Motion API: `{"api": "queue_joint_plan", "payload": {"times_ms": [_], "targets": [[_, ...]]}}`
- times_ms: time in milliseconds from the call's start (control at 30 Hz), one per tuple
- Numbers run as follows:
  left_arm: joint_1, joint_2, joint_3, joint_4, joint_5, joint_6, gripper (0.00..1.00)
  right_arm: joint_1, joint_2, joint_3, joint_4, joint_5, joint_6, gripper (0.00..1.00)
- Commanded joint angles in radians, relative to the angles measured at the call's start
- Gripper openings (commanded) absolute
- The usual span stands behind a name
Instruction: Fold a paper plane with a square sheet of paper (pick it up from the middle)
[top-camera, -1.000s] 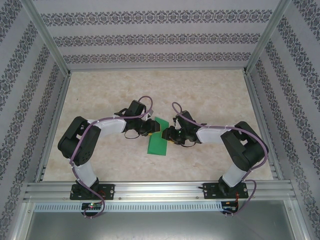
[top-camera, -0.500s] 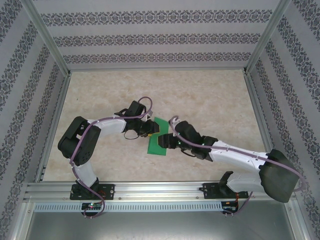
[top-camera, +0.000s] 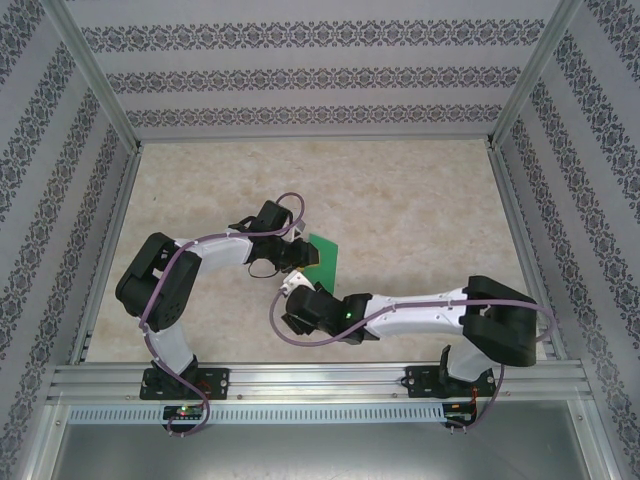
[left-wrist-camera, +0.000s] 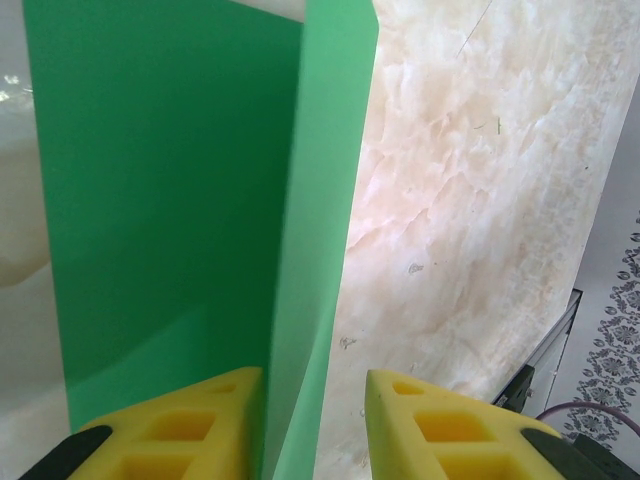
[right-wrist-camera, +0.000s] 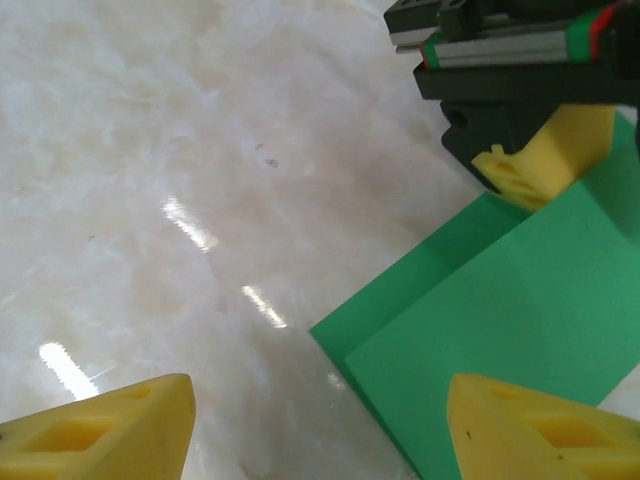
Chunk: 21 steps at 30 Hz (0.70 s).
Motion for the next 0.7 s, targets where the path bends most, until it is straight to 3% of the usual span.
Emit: {"api": "queue_joint_plan", "payload": {"times_ms": [0,267,533,667], "targets": [[0.010,-0.013,0.031,-0.029,-0.002,-0.011,0.34,0.014,0.069,0.073,-0.097,0.119,-0.018,0.68],[0.010,-0.019,0.039,-0.052,-0.013,0.000,0.34,0.032,0.123,0.120,-0.158,0.210,0.015,0.50],[0.010,-0.021,0.044,-0.062,-0.016,0.005,0.34,0.027,0.072,0.097,-0.144,0.213,0.016,0.16],[0.010,-0.032,0.053,-0.091,-0.039,0.019,0.35,-0.003,0.049,0.084,-0.140,0.179,0.037,0.07]]}}
